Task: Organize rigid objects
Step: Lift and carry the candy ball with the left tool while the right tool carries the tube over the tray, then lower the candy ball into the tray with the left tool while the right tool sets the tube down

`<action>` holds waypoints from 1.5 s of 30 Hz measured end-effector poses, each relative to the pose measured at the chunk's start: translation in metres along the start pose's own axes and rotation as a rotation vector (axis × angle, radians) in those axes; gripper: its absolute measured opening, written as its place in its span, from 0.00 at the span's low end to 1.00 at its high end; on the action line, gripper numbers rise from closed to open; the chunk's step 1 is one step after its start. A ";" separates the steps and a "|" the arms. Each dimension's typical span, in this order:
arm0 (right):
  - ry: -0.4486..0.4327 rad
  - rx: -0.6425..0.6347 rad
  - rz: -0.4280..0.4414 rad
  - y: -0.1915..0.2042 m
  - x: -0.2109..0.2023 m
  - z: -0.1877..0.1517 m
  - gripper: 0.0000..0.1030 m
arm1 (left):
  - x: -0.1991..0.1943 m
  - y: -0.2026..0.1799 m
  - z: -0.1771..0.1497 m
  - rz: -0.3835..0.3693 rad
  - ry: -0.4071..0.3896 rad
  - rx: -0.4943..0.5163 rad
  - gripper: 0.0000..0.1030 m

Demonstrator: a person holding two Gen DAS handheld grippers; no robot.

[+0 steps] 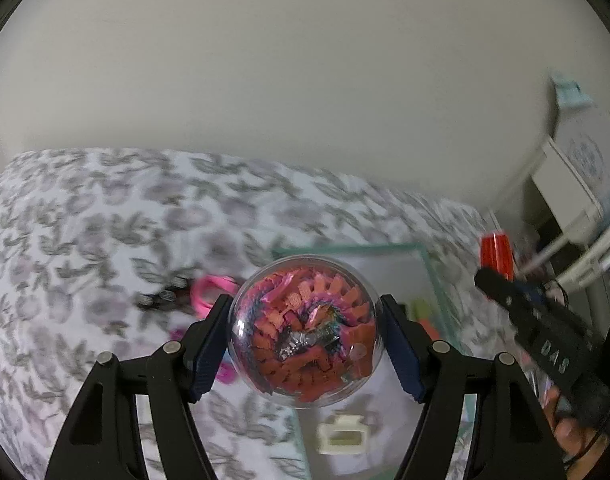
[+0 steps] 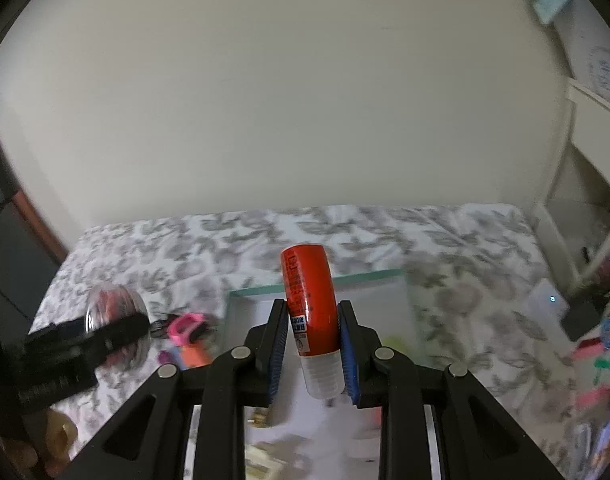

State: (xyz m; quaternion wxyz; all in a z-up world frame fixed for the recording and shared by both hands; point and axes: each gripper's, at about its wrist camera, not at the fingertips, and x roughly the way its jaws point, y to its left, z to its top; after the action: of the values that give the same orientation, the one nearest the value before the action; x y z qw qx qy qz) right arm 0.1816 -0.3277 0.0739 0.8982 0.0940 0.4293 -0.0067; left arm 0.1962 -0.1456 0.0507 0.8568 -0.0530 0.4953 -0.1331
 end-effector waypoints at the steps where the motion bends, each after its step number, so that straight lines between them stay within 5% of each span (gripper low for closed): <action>1: 0.001 0.007 -0.009 -0.006 -0.001 0.000 0.26 | 0.007 -0.009 -0.002 -0.010 0.018 0.014 0.71; 19: 0.264 0.069 -0.042 -0.045 0.088 -0.047 0.26 | 0.096 -0.059 -0.047 0.042 0.241 0.145 0.71; 45: 0.362 0.036 -0.064 -0.037 0.113 -0.060 0.28 | 0.104 -0.070 -0.051 0.112 0.251 0.235 0.72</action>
State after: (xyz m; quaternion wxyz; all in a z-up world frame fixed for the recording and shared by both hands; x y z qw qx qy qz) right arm 0.2030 -0.3460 -0.0565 0.8039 0.0959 0.5865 -0.0256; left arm 0.1890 -0.2399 -0.0466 0.7946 0.0919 0.5817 -0.1477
